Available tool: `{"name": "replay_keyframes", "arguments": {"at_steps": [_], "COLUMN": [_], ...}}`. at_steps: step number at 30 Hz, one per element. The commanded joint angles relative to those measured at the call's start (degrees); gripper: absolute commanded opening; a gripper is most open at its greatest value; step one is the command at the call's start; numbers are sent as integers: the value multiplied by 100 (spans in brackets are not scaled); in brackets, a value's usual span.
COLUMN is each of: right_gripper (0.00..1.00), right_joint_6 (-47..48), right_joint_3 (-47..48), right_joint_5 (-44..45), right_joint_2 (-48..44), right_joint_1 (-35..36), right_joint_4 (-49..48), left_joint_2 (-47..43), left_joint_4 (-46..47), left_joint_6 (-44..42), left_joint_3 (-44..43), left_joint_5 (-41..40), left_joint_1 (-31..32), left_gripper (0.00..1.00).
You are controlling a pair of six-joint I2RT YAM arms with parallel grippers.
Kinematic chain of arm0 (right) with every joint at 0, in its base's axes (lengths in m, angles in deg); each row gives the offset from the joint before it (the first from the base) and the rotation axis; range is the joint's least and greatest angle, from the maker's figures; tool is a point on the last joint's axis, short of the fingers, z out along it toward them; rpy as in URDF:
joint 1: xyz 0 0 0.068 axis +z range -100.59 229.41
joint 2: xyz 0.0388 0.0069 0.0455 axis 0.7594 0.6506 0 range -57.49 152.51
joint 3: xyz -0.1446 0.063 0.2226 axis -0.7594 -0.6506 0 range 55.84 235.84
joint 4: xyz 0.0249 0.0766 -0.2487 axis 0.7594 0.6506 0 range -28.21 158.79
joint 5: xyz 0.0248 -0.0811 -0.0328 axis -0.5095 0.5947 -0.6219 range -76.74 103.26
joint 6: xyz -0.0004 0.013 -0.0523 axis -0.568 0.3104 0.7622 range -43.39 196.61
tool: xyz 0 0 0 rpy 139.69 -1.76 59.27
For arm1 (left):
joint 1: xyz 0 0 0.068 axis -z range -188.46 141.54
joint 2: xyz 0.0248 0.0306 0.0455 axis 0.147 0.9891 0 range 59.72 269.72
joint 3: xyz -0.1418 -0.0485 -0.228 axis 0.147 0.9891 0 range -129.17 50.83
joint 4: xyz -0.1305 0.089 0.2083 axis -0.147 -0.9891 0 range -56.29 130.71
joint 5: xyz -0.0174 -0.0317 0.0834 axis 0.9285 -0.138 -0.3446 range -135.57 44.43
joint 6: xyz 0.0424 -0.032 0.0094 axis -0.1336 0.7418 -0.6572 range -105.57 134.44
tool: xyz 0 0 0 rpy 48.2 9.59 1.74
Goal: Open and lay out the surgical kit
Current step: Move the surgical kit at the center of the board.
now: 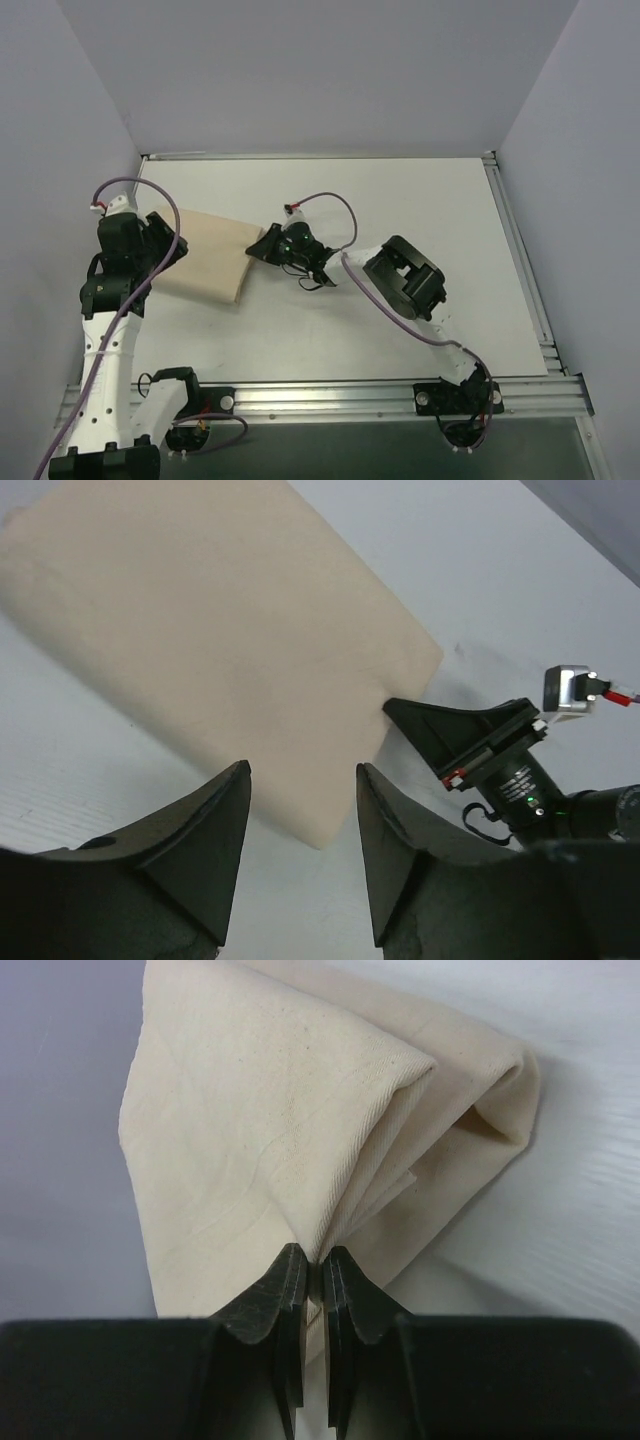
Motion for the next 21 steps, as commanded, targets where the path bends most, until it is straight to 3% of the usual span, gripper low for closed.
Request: {"name": "replay_keyframes", "arguments": {"at_steps": [1,4,7,12,17,18,19,21], "right_gripper": [0,0,0,0,0,5,24,37], "right_joint_6": [81,125,238,625,722,784,854,1090], "right_joint_3": [-813,-1648,-2516,-3503,-4128,-4111,-4102,-3971], "right_joint_5": [293,241,205,380,469,469,478,513], "right_joint_2": [-832,-1350,-1983,-3283,-4267,-4357,-4453,-4761], "right_joint_1": [-537,-959,-1398,-1724,-1461,-1391,-1303,-1136], "right_joint_4": [-415,-574,-662,13,697,866,1015,1595], "left_joint_2": [170,346,539,969,2179,2427,2673,3411], "left_joint_4": [378,563,738,1248,1653,1705,1758,1759], "left_joint_6": [91,223,363,715,1295,1348,1392,1401], "left_joint_3": [79,272,501,1080,1073,986,750,433], "left_joint_5": [413,615,791,967,493,458,457,413], "left_joint_1": [-30,-30,5,225,1251,1384,1516,1824], "left_gripper": [54,45,27,4,2,2,2,2]}}
